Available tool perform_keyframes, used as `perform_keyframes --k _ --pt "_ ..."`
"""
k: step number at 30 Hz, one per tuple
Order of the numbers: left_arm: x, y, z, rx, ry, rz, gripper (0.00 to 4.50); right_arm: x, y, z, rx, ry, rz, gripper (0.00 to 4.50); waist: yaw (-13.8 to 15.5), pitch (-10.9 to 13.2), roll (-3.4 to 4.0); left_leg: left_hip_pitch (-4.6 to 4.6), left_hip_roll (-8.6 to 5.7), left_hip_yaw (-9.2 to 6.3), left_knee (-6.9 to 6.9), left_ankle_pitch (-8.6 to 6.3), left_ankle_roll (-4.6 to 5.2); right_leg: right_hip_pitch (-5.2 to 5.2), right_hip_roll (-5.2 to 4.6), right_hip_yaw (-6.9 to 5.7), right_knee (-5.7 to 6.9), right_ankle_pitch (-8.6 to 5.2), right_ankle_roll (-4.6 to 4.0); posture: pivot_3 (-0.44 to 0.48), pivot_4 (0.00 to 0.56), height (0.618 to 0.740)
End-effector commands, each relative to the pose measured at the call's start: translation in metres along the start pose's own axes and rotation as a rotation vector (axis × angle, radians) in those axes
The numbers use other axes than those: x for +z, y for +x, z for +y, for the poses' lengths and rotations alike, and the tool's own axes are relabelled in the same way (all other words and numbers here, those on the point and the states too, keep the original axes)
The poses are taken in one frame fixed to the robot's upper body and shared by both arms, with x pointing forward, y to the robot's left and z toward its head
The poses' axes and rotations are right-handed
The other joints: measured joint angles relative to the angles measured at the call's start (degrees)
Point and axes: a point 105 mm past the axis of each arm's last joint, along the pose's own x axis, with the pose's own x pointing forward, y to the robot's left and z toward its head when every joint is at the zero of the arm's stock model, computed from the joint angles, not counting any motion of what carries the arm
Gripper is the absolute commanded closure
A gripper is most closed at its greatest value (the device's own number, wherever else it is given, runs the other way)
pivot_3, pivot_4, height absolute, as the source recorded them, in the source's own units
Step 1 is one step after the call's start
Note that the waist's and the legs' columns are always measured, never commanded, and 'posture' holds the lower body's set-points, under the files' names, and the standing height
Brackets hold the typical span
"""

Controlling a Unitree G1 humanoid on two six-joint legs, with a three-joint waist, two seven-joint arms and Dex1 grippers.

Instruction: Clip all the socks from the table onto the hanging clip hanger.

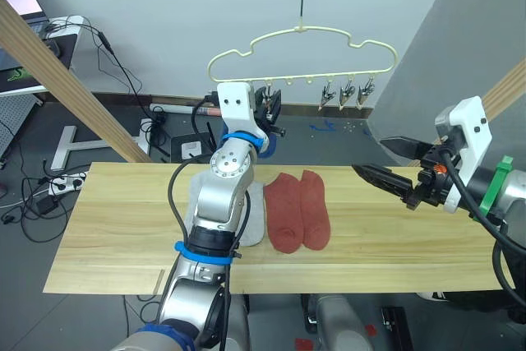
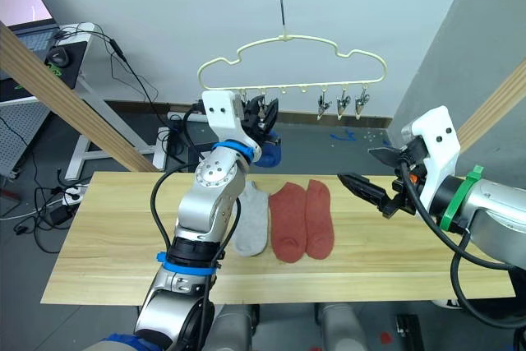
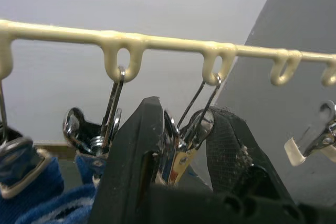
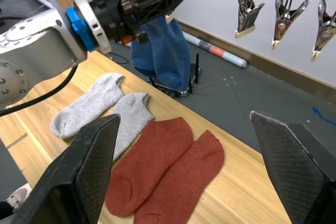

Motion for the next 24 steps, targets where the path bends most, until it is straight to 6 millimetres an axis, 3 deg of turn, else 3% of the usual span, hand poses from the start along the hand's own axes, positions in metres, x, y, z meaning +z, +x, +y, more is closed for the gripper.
perform_keyframes --k 1,17,24 --pt "0.0130 0.0026 -0.0078 -0.023 -0.003 -0.053 2.96 0.0066 -0.0023 0.0024 0.001 -0.012 -0.031 0.33 -0.04 0.00 0.00 0.00 0.00 0.00 0.00 0.00 0.00 0.00 0.00 0.00 0.00 0.00 0.00 -0.138 0.285 0.740" --pt "0.0154 0.0068 -0.0093 -0.033 -0.029 -0.066 2.96 0.0059 -0.0041 0.0017 -0.014 -0.005 -0.030 0.33 -0.07 0.00 0.00 0.00 0.00 0.00 0.02 0.00 0.00 0.00 0.00 0.00 0.00 0.01 0.01 -0.145 0.284 0.740" --pt "0.0151 0.0071 -0.0095 -0.039 -0.037 -0.063 4.24 0.0060 -0.0041 0.0012 -0.019 -0.003 -0.034 0.33 -0.10 0.00 0.00 0.00 0.00 0.00 0.03 0.00 0.00 0.01 0.00 0.01 0.00 0.01 0.02 -0.148 0.286 0.740"
